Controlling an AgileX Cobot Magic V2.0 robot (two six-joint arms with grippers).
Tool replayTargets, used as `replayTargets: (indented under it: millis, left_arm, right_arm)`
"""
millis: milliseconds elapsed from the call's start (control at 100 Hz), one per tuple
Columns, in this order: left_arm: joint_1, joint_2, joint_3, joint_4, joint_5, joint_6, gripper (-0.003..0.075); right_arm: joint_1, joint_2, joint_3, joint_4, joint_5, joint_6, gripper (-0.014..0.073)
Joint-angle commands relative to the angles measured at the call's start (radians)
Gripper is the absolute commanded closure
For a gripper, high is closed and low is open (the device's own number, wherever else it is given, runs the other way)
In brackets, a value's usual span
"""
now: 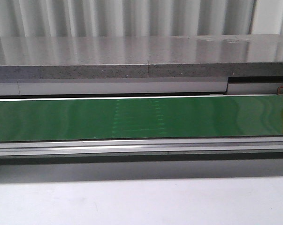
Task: Move button from right to left
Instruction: 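Lift the button with the right gripper and set it on the belt end, then open the right gripper and withdraw it from the button on the belt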
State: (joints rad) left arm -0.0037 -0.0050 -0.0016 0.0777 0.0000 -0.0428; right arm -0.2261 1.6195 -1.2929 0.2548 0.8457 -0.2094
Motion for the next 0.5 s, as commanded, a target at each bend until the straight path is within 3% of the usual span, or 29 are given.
replayTargets:
  millis: [0, 210, 490]
  left_arm:
    - [0.001, -0.035, 0.025, -0.001, -0.086, -0.008, 0.074]
    - [0.001, -0.035, 0.025, -0.001, -0.086, -0.008, 0.074]
    - [0.001, -0.035, 0.025, -0.001, -0.086, -0.008, 0.074]
  right_arm:
    - [0.02, -0.114, -0.03, 0.025, -0.062, -0.02, 0.0011]
    - [0.063, -0.307, 0.031, 0.024, -0.184, -0.067, 0.0011]
    - [0.083, -0.599, 0.273, 0.021, -0.355, -0.117, 0.0011]
